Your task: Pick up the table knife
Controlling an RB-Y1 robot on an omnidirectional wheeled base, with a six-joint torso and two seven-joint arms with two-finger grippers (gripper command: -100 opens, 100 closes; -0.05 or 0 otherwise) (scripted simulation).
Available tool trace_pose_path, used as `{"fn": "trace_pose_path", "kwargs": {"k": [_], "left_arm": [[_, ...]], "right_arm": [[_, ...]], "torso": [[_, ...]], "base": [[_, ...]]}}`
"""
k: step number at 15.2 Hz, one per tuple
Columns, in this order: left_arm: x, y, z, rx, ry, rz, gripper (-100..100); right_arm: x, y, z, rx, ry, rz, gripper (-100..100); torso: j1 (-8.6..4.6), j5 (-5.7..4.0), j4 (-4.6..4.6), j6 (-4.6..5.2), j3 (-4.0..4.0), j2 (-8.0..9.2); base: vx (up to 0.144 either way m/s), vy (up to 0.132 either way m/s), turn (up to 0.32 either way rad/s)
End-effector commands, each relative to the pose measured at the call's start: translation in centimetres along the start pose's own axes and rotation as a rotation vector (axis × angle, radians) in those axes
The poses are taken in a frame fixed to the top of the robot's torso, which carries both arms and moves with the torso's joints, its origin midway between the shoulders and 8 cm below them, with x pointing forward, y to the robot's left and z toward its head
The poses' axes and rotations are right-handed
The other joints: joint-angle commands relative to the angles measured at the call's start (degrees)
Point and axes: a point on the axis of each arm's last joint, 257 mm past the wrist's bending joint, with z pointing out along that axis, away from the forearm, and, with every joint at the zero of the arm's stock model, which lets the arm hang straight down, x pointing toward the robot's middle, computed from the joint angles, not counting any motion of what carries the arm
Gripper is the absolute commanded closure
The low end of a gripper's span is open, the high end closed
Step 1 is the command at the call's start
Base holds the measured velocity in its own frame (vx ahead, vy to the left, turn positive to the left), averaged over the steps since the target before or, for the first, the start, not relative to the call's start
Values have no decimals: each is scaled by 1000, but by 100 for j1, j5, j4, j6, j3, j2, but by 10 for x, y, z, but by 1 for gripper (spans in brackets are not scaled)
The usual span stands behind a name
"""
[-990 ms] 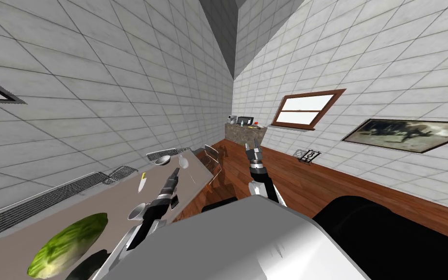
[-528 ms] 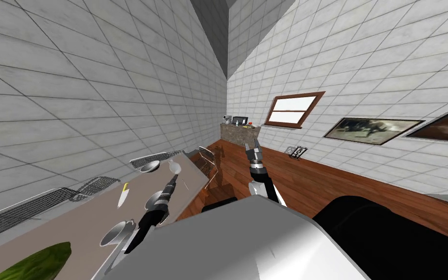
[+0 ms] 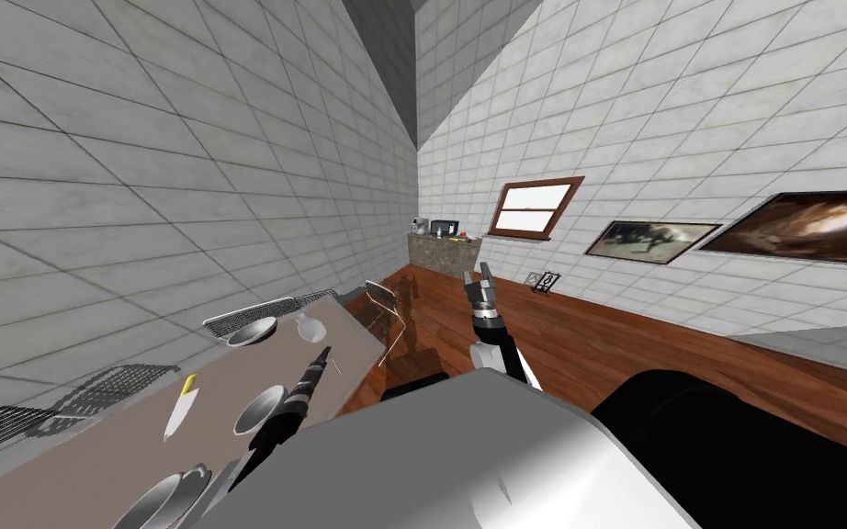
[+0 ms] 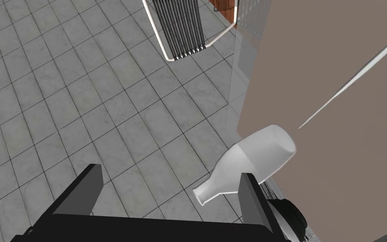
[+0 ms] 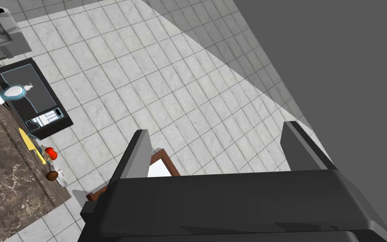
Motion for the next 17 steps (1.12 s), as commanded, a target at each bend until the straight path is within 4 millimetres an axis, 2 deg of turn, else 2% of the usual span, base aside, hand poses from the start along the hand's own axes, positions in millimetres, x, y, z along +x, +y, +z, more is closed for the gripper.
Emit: {"fn": "trace_pose_path", "kwargs": {"k": [1, 3, 6, 8, 9, 11, 12, 13, 15, 17], "left_arm": [[-4, 27, -1, -67, 4, 31, -100], [-2, 45, -5, -103, 10, 29, -100], [-9, 88, -14, -203, 16, 71, -100], [-6, 106, -21, -241, 23, 69, -100], [-6, 106, -21, -241, 23, 69, -100], [-9, 135, -31, -309, 29, 87, -100], [-9, 135, -31, -309, 29, 87, -100], [-13, 150, -35, -346, 30, 105, -100], [-11, 163, -43, -375, 35, 104, -100], [-14, 189, -56, -441, 41, 119, -100]], "right_arm": [[0, 0, 0, 0, 0, 0, 0], [0, 0, 0, 0, 0, 0, 0], [0, 0, 0, 0, 0, 0, 0], [0, 0, 0, 0, 0, 0, 0], [0, 0, 0, 0, 0, 0, 0], [0, 0, 0, 0, 0, 0, 0], [0, 0, 0, 0, 0, 0, 0], [0, 0, 0, 0, 0, 0, 0], [0, 0, 0, 0, 0, 0, 0], [0, 0, 0, 0, 0, 0, 0]], "torso": [[0, 0, 0, 0, 0, 0], [-2, -1, -1, -2, -2, -4], [4, 0, 0, -1, -1, -1], [-1, -1, -2, -1, -5, -10], [2, -1, -2, -3, -3, -4], [8, 1, 2, 0, 4, 7], [7, 1, 1, -2, 4, 7], [10, 1, 1, -4, 5, 8], [7, 1, 1, -1, 1, 2], [10, 1, 1, -1, 1, 2]], "base": [[65, -57, -247], [65, -45, -126], [70, -42, -182], [76, -41, -131], [27, -13, 7], [43, -25, -170], [42, -13, -67], [57, -24, -154], [58, -25, -120], [69, -17, -162]]}}
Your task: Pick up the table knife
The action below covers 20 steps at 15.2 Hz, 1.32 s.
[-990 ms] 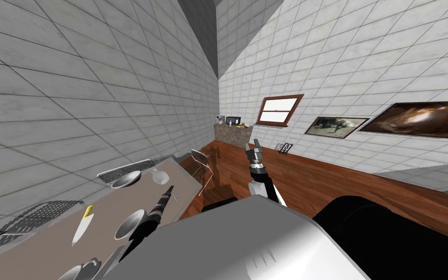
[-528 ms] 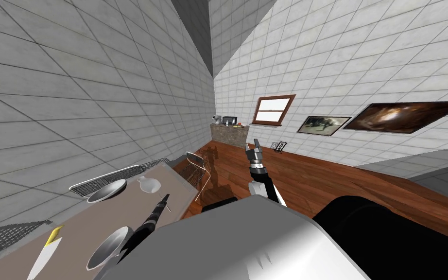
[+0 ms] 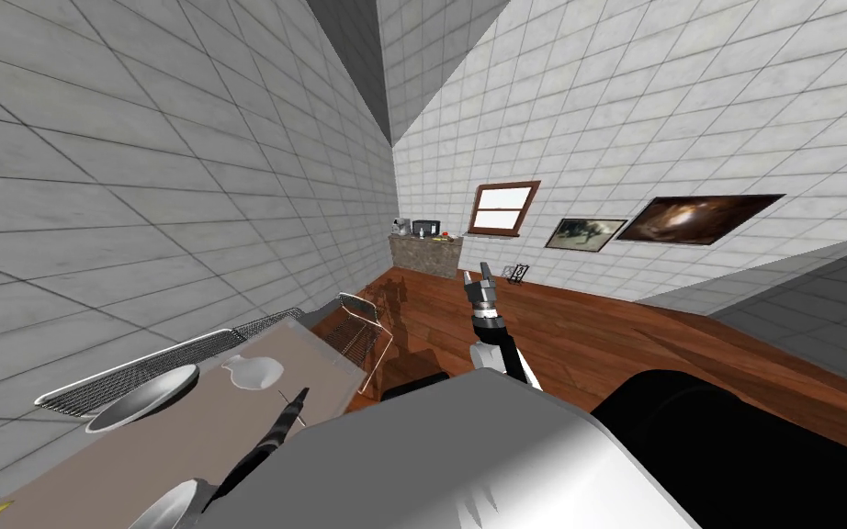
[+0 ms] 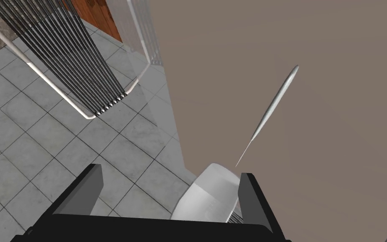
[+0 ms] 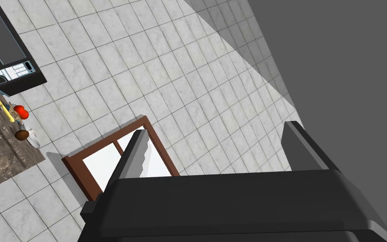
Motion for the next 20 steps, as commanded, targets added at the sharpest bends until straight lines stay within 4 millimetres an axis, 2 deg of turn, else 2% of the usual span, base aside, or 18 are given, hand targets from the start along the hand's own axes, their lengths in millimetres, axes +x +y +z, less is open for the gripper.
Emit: {"fn": "trace_pose_path", "kwargs": {"k": [1, 2, 4, 6, 9, 10, 11, 14, 15, 18, 20], "left_arm": [[1, 15, -1, -34, 5, 5, -100], [-1, 31, -2, -72, 5, 21, -100], [2, 44, -5, -97, 12, 20, -100], [1, 67, -9, -151, 17, 34, -100], [1, 114, -20, -260, 29, 58, -100], [2, 121, -23, -274, 33, 57, -100], [1, 138, -29, -317, 37, 68, -100], [3, 164, -40, -377, 47, 76, -100], [3, 165, -40, -379, 48, 76, -100], [2, 194, -54, -455, 57, 92, -100], [4, 201, -58, -470, 62, 91, -100]], "right_arm": [[0, 0, 0, 0, 0, 0, 0], [0, 0, 0, 0, 0, 0, 0], [0, 0, 0, 0, 0, 0, 0], [0, 0, 0, 0, 0, 0, 0], [0, 0, 0, 0, 0, 0, 0], [0, 0, 0, 0, 0, 0, 0], [0, 0, 0, 0, 0, 0, 0], [0, 0, 0, 0, 0, 0, 0], [0, 0, 0, 0, 0, 0, 0], [0, 0, 0, 0, 0, 0, 0], [0, 0, 0, 0, 0, 0, 0]], "torso": [[0, 0, 0, 0, 0, 0], [1, 0, 0, -2, 1, 2], [-1, 0, 0, 0, 0, 0], [0, 0, 1, 0, 2, 3], [3, 0, -1, -1, -2, -3], [3, 0, -1, 0, -4, -6], [4, 1, -2, 0, -5, -9], [8, 1, -2, 0, -6, -11], [8, 1, -2, -1, -5, -7], [8, 1, 1, -1, 3, 6], [9, 1, 0, -2, 1, 2]], "base": [[58, -14, -60], [65, -21, -140], [60, -14, -114], [65, -16, -153], [84, -9, -176], [95, -1, -154], [97, 6, -152], [87, 10, -144], [46, 12, -43], [52, 12, -117], [62, 19, -76]]}}
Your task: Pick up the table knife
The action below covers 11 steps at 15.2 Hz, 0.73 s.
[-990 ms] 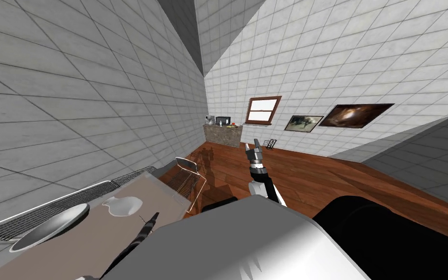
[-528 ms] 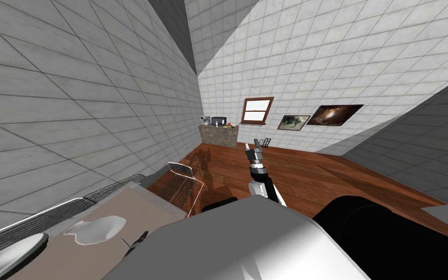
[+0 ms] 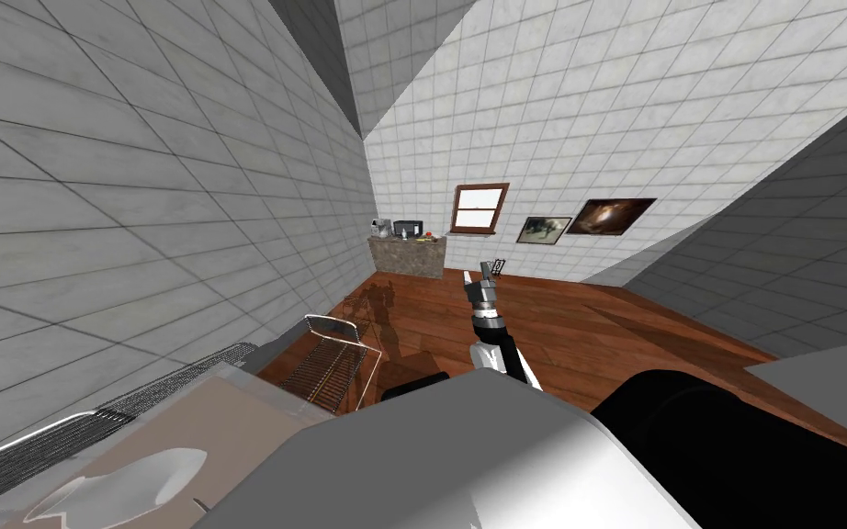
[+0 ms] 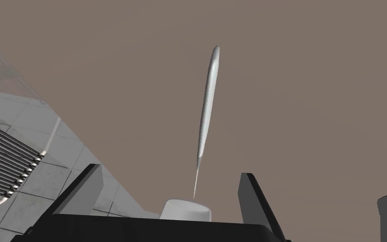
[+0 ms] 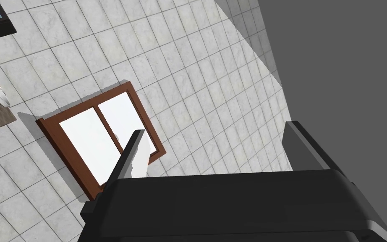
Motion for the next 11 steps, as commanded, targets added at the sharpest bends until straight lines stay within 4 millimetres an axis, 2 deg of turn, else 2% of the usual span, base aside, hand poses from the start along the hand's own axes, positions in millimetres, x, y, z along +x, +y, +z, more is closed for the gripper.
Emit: {"fn": "trace_pose_path", "kwargs": {"k": [1, 2, 3, 4, 5, 6, 7, 10, 11], "left_arm": [[2, 5, 1, -11, 3, 2, -100], [4, 22, 0, -50, 10, 8, -100], [4, 23, 0, -50, 10, 8, -100], [6, 38, -2, -85, 16, 14, -100], [6, 38, -2, -86, 17, 14, -100], [8, 52, -4, -117, 23, 19, -100], [8, 52, -4, -117, 23, 19, -100], [13, 79, -9, -180, 36, 28, -100], [13, 79, -9, -180, 36, 28, -100]], "right_arm": [[0, 0, 0, 0, 0, 0, 0], [0, 0, 0, 0, 0, 0, 0], [0, 0, 0, 0, 0, 0, 0], [0, 0, 0, 0, 0, 0, 0], [0, 0, 0, 0, 0, 0, 0], [0, 0, 0, 0, 0, 0, 0], [0, 0, 0, 0, 0, 0, 0], [0, 0, 0, 0, 0, 0, 0], [0, 0, 0, 0, 0, 0, 0]], "torso": [[0, 0, 0, 0, 0, 0], [-2, 0, 1, 0, 3, 6], [-4, -1, 2, 1, 4, 7], [-3, -1, 2, 1, 5, 7], [0, -1, 2, 2, 3, 5], [2, 0, 1, 2, 2, 3], [2, 0, 1, 2, 1, 1], [4, 1, 0, 1, 0, 0], [4, 0, 0, 2, 0, -2]], "base": [[28, 12, 2], [36, 5, -97], [41, 14, -104], [50, 22, -109], [56, 26, -90], [61, 26, -112], [54, 27, -76], [59, 30, -100], [55, 32, -71]]}}
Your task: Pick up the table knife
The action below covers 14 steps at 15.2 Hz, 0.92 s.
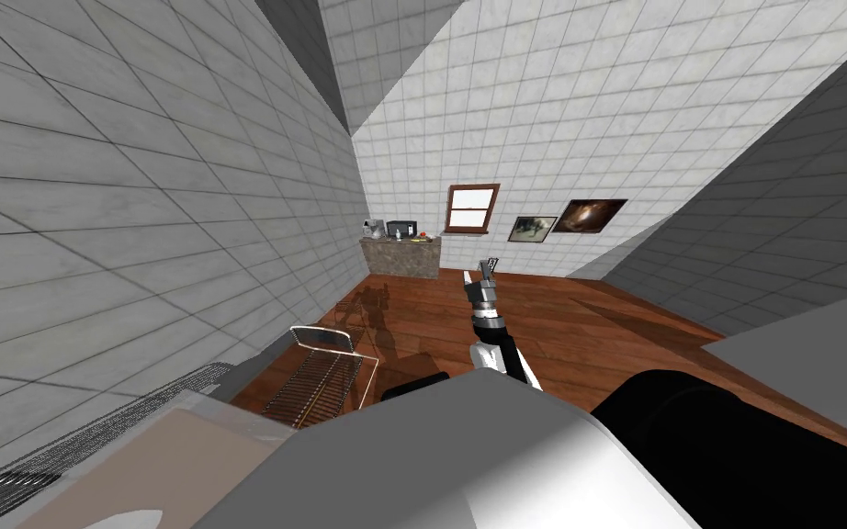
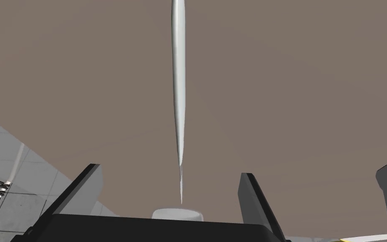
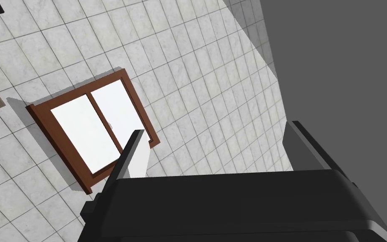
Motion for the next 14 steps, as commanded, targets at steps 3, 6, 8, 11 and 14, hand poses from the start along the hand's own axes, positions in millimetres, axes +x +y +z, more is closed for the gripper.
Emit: {"fn": "trace_pose_path", "kwargs": {"k": [3, 6, 8, 11, 14], "left_arm": [[1, 6, 0, -14, 3, 2, -100], [7, -25, 6, -5, 7, 19, -100], [7, -25, 6, -5, 7, 19, -100], [14, -70, 12, 12, 8, 44, -100], [17, -92, 14, 21, 6, 58, -100]], "right_arm": [[0, 0, 0, 0, 0, 0, 0], [0, 0, 0, 0, 0, 0, 0], [0, 0, 0, 0, 0, 0, 0], [0, 0, 0, 0, 0, 0, 0], [0, 0, 0, 0, 0, 0, 0]], "torso": [[-5, -1, 2, 0, 5, 8], [4, 2, 6, -1, 17, 32], [10, 2, 9, -1, 24, 43], [18, 4, 11, -1, 28, 49], [17, 5, 11, -1, 28, 48]], "base": [[26, 15, -15], [-48, 51, 119], [-39, 50, -5], [-72, 88, 126], [-54, 67, 75]]}}
